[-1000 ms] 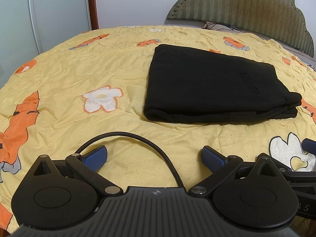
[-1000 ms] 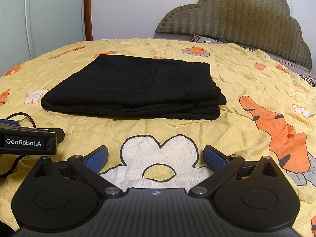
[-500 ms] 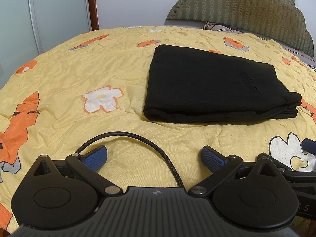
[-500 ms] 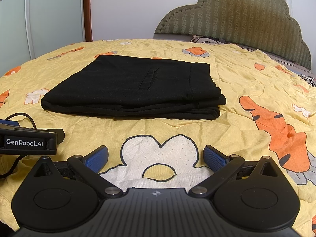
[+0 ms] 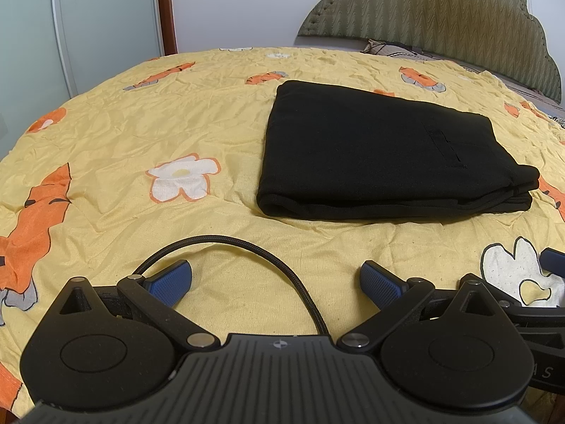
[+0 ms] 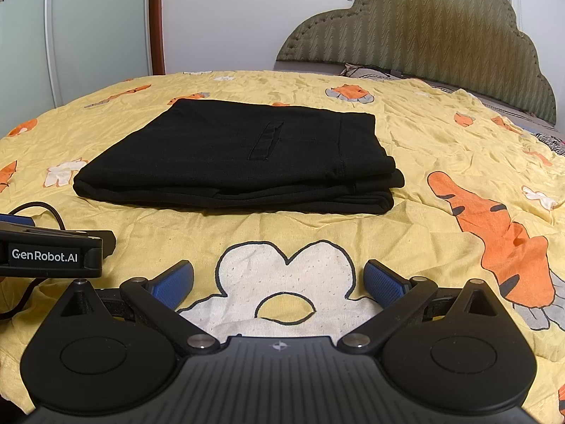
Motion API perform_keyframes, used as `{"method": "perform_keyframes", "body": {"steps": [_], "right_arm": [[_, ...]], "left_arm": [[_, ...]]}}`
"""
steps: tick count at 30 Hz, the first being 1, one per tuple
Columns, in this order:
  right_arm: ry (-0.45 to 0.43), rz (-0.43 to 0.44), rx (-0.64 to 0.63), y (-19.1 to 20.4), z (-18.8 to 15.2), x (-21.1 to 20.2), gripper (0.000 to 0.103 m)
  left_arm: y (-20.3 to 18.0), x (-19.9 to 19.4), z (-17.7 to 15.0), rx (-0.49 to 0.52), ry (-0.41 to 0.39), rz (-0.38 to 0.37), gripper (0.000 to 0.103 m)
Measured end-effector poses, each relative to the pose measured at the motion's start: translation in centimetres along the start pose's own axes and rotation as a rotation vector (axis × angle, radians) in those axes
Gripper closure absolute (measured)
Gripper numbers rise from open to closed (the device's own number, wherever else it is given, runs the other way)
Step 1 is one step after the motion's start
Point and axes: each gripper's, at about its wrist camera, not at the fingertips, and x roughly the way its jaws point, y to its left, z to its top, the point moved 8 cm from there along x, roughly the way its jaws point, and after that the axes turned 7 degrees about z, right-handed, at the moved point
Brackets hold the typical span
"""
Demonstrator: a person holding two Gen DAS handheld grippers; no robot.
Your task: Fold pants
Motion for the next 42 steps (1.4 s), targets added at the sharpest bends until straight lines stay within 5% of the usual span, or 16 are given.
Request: {"method": "perform_keyframes", "body": {"steps": [42], "right_arm": [[-0.005, -0.003, -0.003, 0.08, 0.1, -0.03, 0.0]], "left_arm": [[0.02, -0.04, 0.11, -0.004, -0.013, 0.002, 0.0]]}}
